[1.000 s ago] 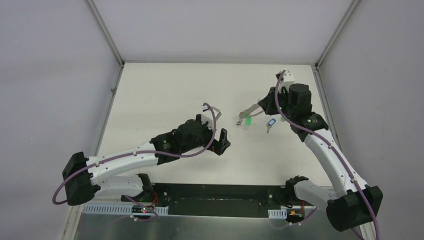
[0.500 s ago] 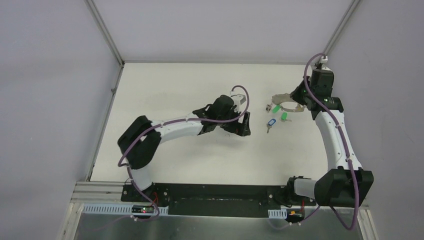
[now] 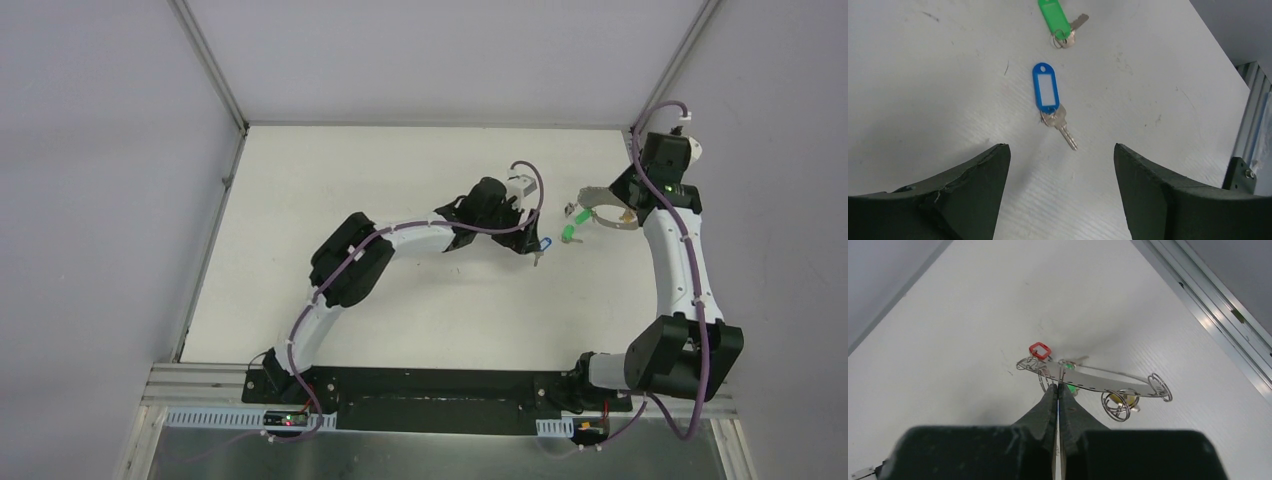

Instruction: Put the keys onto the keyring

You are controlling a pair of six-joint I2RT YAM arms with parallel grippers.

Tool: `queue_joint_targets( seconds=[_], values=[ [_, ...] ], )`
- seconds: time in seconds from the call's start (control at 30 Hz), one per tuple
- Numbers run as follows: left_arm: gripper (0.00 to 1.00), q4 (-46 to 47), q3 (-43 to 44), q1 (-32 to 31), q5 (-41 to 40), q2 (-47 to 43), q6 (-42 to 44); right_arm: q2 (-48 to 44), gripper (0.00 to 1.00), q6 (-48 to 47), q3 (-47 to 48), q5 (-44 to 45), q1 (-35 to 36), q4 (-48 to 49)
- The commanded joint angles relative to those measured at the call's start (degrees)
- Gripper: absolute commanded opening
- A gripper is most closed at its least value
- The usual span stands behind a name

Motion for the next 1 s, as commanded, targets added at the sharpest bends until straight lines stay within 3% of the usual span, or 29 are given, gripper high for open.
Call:
queue_joint_targets(
  seconds=[0.0,0.33,0.7,0.97],
  values=[
    [0.77,6.86,7.16,-1.39,-0.24,4.96,7.37,-0.81,0.0,3.08,-2.59,3.32,-1.76,2.08],
    [0.78,-0.26,33.61,-4.67,-5.43,21.53,14.16,0.64,0.0,4.7,1.46,4.96,-3.65,-0.86],
    [0.65,-9.4,53.16,-5.73,-13.52,33.85,18.41,1.31,0.0,5.09,3.74,5.73,-4.05,-2.5],
    [0.47,-14.2,53.66,-5.95,-15.61,33.41,16.52,2.33,0.0,5.64,4.44,3.57,-4.14,-2.68]
  ],
)
